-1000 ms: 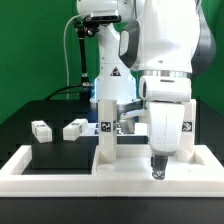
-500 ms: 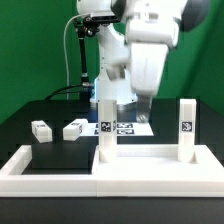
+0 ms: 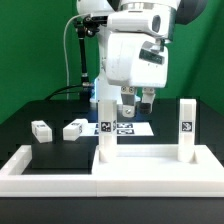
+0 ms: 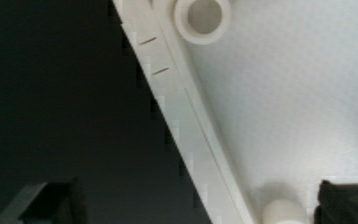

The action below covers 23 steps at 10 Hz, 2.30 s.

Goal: Assemble desk

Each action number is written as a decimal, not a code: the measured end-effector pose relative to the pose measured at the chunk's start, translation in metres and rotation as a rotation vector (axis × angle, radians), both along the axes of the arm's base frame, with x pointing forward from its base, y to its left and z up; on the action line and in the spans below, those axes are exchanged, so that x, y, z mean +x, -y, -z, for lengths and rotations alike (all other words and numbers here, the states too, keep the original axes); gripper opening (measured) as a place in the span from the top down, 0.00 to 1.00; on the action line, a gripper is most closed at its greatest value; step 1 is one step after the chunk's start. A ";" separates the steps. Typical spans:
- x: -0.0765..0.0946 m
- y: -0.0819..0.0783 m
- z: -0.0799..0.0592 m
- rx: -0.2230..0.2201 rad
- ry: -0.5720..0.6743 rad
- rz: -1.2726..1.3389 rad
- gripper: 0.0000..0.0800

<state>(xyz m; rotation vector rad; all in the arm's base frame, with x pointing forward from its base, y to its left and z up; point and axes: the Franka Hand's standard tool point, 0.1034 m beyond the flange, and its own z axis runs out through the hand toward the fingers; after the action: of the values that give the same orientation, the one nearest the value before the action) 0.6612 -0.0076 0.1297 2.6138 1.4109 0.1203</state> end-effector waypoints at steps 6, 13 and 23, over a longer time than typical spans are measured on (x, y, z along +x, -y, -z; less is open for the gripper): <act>-0.073 0.101 -0.049 0.062 -0.011 0.356 0.19; -0.074 0.103 -0.044 0.210 0.015 0.848 0.19; -0.163 0.160 0.031 0.248 -0.157 1.183 0.19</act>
Offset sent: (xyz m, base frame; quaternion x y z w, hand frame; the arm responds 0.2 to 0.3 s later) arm -0.0648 -0.0775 0.0447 0.0532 -0.0156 0.1609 0.9854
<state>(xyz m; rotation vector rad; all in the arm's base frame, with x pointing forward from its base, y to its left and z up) 0.4977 -0.1678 0.0985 3.2162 -0.3157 -0.0761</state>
